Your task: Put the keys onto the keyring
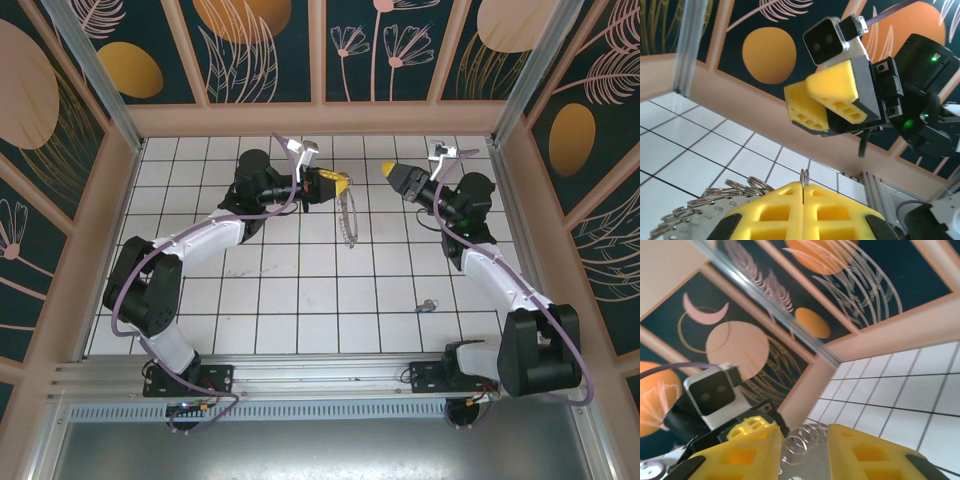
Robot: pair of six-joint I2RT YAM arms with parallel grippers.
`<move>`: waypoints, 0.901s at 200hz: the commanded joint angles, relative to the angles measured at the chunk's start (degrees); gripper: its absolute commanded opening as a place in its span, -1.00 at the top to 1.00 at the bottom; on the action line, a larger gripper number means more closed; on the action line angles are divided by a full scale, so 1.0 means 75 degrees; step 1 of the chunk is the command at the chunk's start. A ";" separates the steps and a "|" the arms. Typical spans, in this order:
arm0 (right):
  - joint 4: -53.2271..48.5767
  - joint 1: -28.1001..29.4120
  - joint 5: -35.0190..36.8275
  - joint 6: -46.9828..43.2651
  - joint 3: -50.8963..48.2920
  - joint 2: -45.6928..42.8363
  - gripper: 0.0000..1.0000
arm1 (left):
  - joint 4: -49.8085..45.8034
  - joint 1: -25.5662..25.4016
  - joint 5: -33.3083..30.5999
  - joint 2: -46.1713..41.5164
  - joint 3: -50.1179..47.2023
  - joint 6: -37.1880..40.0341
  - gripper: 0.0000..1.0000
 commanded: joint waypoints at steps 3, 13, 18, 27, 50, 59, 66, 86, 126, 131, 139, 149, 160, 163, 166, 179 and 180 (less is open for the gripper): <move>0.1494 0.0092 -0.0802 0.0374 -0.0009 0.0244 0.39 | 0.0737 -0.0005 0.0445 0.0003 0.0259 -0.0628 1.00; 0.1705 0.0194 -0.0861 0.0461 -0.0015 0.0327 0.39 | 0.0865 -0.0011 0.0473 0.0233 0.0281 -0.0834 1.00; 0.1758 0.0258 -0.0885 0.0463 -0.0009 0.0356 0.39 | 0.0938 -0.0010 0.0502 0.0283 0.0299 -0.0939 1.00; 0.1758 0.0395 -0.0914 0.0416 -0.0002 0.0382 0.39 | 0.1101 -0.0009 0.0525 0.0346 0.0323 -0.1172 1.00; 0.1719 0.0710 -0.0895 0.0237 -0.0020 0.0372 0.39 | 0.1370 -0.0004 0.0552 0.0476 0.0350 -0.1532 1.00; 0.1699 0.0810 -0.0864 0.0190 -0.0054 0.0360 0.39 | 0.1385 -0.0011 0.0553 0.0496 0.0359 -0.1571 1.00; 0.1664 0.0874 -0.0848 0.0145 -0.0067 0.0350 0.39 | 0.1396 -0.0011 0.0557 0.0506 0.0353 -0.1583 1.00; 0.1551 0.1004 -0.0781 0.0033 -0.0149 0.0314 0.39 | 0.1376 -0.0005 0.0558 0.0485 0.0353 -0.1583 1.00; 0.1380 0.1081 -0.0567 -0.0113 -0.0349 0.0255 0.36 | 0.1350 -0.0011 0.0596 0.0437 0.0341 -0.1554 1.00; 0.1380 0.1076 -0.0543 -0.0108 -0.0380 0.0255 0.36 | 0.1350 -0.0011 0.0599 0.0426 0.0341 -0.1543 1.00; 0.1374 0.1084 -0.0507 -0.0111 -0.0401 0.0255 0.36 | 0.1330 -0.0011 0.0599 0.0407 0.0341 -0.1525 1.00; 0.1367 0.1085 -0.0482 -0.0117 -0.0426 0.0255 0.36 | 0.1324 -0.0011 0.0611 0.0397 0.0341 -0.1515 1.00; 0.1345 0.1093 -0.0458 -0.0123 -0.0453 0.0266 0.36 | 0.1327 -0.0005 0.0610 0.0381 0.0352 -0.1507 1.00; 0.1345 0.1096 -0.0452 -0.0119 -0.0458 0.0275 0.36 | 0.1336 -0.0010 0.0625 0.0383 0.0353 -0.1507 1.00; 0.1349 0.1087 -0.0447 -0.0118 -0.0460 0.0278 0.36 | 0.1338 -0.0011 0.0628 0.0383 0.0356 -0.1509 1.00; 0.1356 0.1116 -0.0462 -0.0119 -0.0463 0.0322 0.36 | 0.1339 -0.0011 0.0623 0.0400 0.0375 -0.1513 1.00; 0.1356 0.1113 -0.0460 -0.0118 -0.0467 0.0323 0.36 | 0.1333 -0.0011 0.0623 0.0401 0.0376 -0.1513 1.00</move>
